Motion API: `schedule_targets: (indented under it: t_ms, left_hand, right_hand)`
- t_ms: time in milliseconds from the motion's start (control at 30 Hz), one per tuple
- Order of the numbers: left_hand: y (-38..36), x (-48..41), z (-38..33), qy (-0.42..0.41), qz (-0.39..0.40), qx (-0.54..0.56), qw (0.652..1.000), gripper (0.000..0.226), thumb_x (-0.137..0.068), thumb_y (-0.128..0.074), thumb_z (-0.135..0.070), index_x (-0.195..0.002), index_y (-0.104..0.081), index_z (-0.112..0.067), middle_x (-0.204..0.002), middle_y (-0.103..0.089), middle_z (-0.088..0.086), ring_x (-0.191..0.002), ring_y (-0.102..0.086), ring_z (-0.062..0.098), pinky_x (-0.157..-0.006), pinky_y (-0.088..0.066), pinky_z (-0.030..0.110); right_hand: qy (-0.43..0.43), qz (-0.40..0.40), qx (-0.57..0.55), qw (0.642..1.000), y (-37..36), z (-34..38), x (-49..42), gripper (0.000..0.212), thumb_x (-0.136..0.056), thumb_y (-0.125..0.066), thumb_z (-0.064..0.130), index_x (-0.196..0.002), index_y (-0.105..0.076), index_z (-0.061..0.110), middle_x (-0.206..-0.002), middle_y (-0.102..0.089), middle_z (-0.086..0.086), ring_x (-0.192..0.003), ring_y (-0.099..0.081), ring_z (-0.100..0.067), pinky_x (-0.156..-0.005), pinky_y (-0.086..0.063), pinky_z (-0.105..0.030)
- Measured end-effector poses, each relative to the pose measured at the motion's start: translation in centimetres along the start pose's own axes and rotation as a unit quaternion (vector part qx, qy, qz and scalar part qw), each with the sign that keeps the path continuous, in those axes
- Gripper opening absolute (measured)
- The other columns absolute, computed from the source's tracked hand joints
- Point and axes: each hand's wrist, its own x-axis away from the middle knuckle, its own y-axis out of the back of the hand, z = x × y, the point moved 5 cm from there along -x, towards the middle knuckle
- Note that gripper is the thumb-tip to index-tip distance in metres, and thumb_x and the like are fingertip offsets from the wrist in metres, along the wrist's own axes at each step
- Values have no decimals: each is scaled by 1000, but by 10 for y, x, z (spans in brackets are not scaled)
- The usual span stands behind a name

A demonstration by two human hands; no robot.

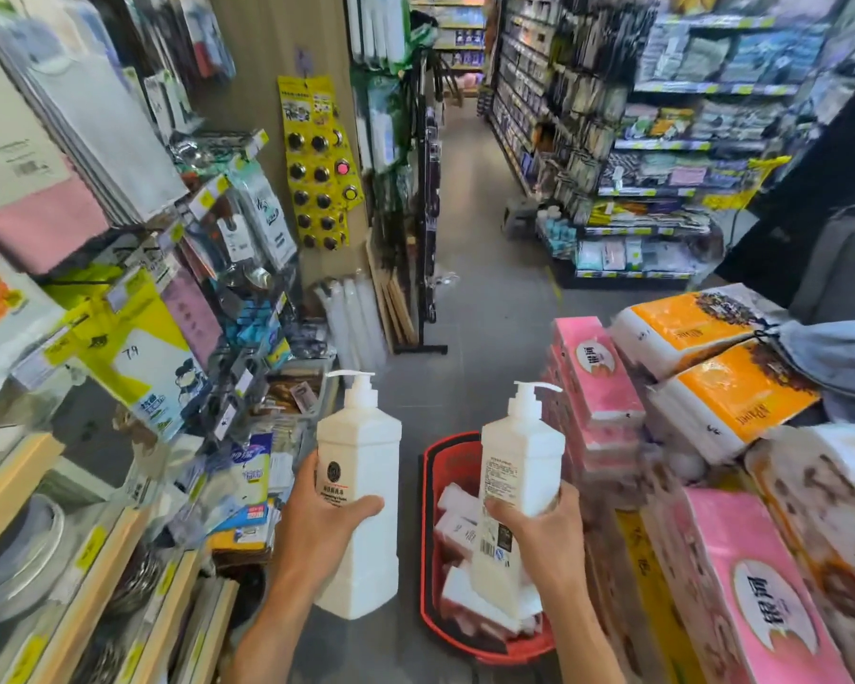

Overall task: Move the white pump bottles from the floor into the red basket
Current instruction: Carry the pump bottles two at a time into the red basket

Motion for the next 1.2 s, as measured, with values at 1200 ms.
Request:
schedule_targets:
  t_ms: [1200]
  left_hand:
    - [-147, -318, -117, -135, 266, -99, 949, 71, -67, -88, -5, -121, -49, -30, -95, -60, -23, -76, -56, -18, -62, -38, 10]
  right_hand:
    - [-181, -205, -79, 959, -107, 49, -160, 81, -55, -86, 48, -122, -43, 34, -108, -63, 15, -103, -64, -14, -92, -53, -47]
